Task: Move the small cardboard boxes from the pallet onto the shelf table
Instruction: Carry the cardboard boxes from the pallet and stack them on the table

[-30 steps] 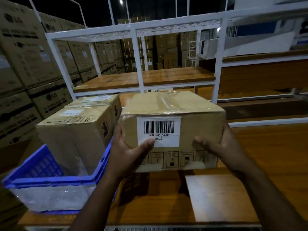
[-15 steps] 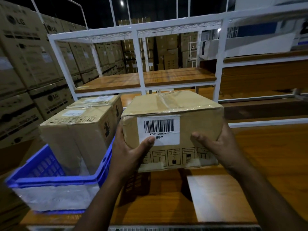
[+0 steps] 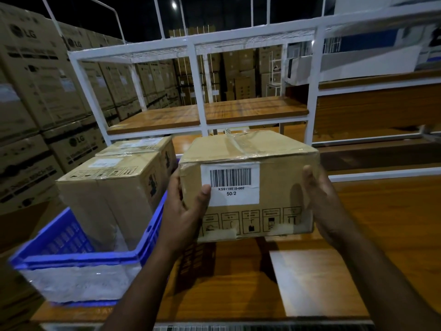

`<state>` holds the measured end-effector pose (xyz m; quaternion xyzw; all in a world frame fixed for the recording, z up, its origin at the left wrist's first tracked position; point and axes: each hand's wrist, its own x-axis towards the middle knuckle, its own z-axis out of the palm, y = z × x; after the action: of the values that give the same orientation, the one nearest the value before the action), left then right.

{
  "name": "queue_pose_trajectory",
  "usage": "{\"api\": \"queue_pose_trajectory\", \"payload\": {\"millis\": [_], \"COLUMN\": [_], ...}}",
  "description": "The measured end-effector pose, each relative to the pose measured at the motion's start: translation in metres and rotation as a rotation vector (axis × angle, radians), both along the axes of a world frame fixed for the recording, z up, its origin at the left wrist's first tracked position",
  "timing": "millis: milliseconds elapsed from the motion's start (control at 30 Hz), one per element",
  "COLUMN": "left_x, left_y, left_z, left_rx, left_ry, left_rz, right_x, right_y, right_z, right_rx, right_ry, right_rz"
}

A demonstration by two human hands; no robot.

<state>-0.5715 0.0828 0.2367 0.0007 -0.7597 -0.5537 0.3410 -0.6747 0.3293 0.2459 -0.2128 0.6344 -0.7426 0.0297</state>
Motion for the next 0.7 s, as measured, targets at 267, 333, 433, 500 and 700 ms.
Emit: {"api": "queue_pose_trajectory", "payload": {"millis": [267, 333, 433, 500, 700], "left_x": [-0.005, -0.008, -0.011, -0.015, -0.032], "left_y": [0.002, 0.002, 0.006, 0.01, 0.025], "left_z": [0.014, 0.021, 0.029, 0.03, 0.01], "left_rx": [0.237, 0.23, 0.081, -0.038, 0.012], "left_ry": [0.039, 0.068, 0.037, -0.037, -0.088], "left_rz": [-0.147, -0.192, -0.218, -0.219, -0.065], "right_x": [-0.012, -0.016, -0.022, -0.027, -0.048], "right_y": [0.029, 0.037, 0.048, 0.057, 0.071], "right_z": [0.015, 0.022, 0.035, 0.046, 0.084], "right_rx": [-0.014, -0.068, -0.215, -0.239, 0.176], "right_ry": [0.006, 0.015, 0.07, 0.142, 0.355], "right_rz": [-0.126, -0.101, -0.031, 0.084, 0.267]}}
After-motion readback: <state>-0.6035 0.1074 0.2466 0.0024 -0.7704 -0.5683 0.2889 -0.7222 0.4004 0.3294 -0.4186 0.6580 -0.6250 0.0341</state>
